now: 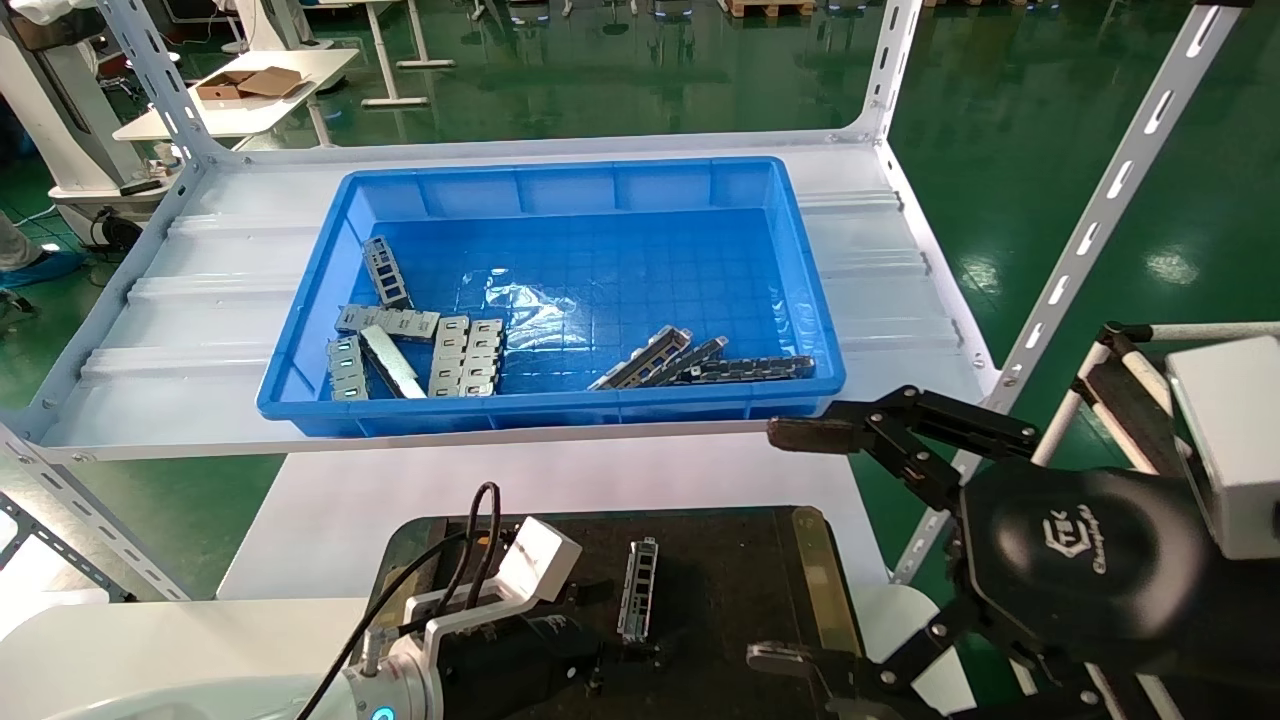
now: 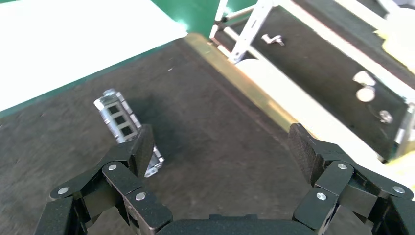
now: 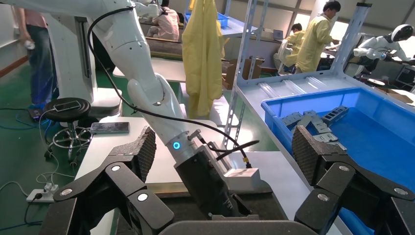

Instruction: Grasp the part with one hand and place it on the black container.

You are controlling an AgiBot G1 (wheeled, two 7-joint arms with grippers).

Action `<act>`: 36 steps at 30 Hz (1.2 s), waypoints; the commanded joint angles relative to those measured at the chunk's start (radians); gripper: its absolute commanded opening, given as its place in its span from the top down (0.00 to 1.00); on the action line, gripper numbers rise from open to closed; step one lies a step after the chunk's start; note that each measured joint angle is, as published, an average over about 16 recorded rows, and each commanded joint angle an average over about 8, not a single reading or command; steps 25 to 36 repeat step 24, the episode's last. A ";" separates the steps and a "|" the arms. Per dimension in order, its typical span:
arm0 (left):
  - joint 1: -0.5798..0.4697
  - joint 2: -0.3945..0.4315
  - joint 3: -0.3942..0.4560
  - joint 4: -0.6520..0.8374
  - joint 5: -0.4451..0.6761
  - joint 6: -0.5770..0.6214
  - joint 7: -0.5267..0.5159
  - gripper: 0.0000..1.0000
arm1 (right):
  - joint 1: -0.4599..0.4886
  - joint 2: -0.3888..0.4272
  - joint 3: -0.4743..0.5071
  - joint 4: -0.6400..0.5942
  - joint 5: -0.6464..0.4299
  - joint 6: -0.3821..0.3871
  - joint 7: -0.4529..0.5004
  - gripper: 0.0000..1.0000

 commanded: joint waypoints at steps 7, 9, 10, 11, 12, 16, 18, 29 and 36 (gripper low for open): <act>-0.096 -0.012 0.165 0.009 0.170 -0.178 -0.160 0.00 | 0.000 0.000 0.000 0.000 0.000 0.000 0.000 0.00; -0.128 -0.013 0.208 0.012 0.217 -0.216 -0.207 0.00 | 0.000 0.000 0.000 0.000 0.000 0.000 0.000 0.00; -0.145 -0.013 0.230 0.015 0.240 -0.234 -0.232 0.00 | 0.000 0.000 0.000 0.000 0.000 0.000 0.000 0.00; -0.163 -0.012 0.253 0.017 0.264 -0.253 -0.257 0.00 | 0.000 0.000 0.000 0.000 0.000 0.000 0.000 0.00; -0.180 -0.011 0.276 0.019 0.288 -0.270 -0.283 0.00 | 0.000 0.000 0.000 0.000 0.000 0.000 0.000 0.00; -0.257 0.001 0.376 0.037 0.386 -0.356 -0.407 0.00 | 0.000 0.000 0.000 0.000 0.000 0.000 0.000 0.00; -0.292 0.011 0.423 0.054 0.430 -0.403 -0.472 0.00 | 0.000 0.000 0.000 0.000 0.000 0.000 0.000 0.00; -0.345 0.035 0.492 0.114 0.497 -0.502 -0.586 0.00 | 0.000 0.000 -0.001 0.000 0.000 0.000 0.000 0.00; -0.345 0.035 0.492 0.114 0.497 -0.502 -0.586 0.00 | 0.000 0.000 -0.001 0.000 0.000 0.000 0.000 0.00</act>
